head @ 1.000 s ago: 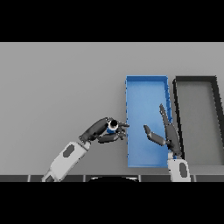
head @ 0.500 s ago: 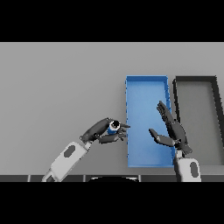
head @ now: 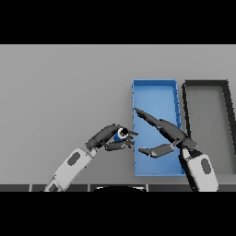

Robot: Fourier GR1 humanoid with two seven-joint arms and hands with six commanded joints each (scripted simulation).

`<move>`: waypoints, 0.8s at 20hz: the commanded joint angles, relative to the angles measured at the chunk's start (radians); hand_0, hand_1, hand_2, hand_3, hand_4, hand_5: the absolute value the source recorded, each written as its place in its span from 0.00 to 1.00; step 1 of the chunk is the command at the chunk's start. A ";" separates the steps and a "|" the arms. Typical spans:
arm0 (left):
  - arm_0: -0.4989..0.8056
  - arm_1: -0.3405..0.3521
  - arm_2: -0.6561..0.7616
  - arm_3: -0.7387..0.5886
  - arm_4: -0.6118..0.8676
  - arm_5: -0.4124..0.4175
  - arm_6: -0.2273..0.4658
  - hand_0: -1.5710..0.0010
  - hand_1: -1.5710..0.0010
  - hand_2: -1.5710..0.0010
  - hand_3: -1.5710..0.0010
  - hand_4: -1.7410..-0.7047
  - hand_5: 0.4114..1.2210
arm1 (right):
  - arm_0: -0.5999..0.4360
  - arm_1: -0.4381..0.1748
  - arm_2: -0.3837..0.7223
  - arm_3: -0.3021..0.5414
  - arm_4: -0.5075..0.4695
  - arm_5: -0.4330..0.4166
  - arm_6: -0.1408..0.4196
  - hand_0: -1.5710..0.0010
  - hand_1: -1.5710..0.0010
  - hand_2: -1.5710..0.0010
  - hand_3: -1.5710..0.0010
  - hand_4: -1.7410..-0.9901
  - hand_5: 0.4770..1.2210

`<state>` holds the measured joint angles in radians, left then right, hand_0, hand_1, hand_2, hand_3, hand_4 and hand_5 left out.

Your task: Pick up the blue pipe and place it into the blue bin.

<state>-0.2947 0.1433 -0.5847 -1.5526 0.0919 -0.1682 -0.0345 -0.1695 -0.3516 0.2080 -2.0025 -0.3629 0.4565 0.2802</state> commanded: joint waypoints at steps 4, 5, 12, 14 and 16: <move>-0.002 0.002 0.010 0.004 0.004 -0.007 -0.012 0.00 0.00 0.00 0.05 0.00 1.00 | -0.091 0.033 0.070 0.028 0.018 0.037 0.034 1.00 1.00 1.00 1.00 0.65 0.07; -0.010 -0.008 0.009 0.006 0.011 -0.014 -0.012 0.00 0.00 0.00 0.04 0.00 1.00 | -0.116 0.042 0.086 0.032 0.017 0.041 0.055 1.00 1.00 1.00 1.00 0.67 0.07; 0.006 0.009 -0.001 0.003 -0.015 -0.032 -0.027 0.00 0.00 0.00 0.02 0.00 1.00 | -0.266 0.136 0.138 0.163 0.036 0.066 0.101 1.00 1.00 1.00 1.00 0.70 0.04; 0.001 0.008 0.012 -0.005 0.021 -0.051 -0.015 0.00 0.00 0.00 0.06 0.00 1.00 | -0.309 0.161 0.147 0.190 0.033 0.075 0.102 0.97 0.95 0.93 0.97 0.66 0.04; -0.015 0.041 -0.014 0.003 -0.054 -0.049 0.041 0.25 0.31 0.32 0.34 0.06 1.00 | -0.343 0.175 0.158 0.213 0.029 0.090 0.115 0.78 0.76 0.76 0.81 0.54 0.04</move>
<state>-0.3104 0.1851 -0.5986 -1.5490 0.0389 -0.2190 0.0121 -0.5128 -0.1758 0.3656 -1.7896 -0.3333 0.5462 0.3964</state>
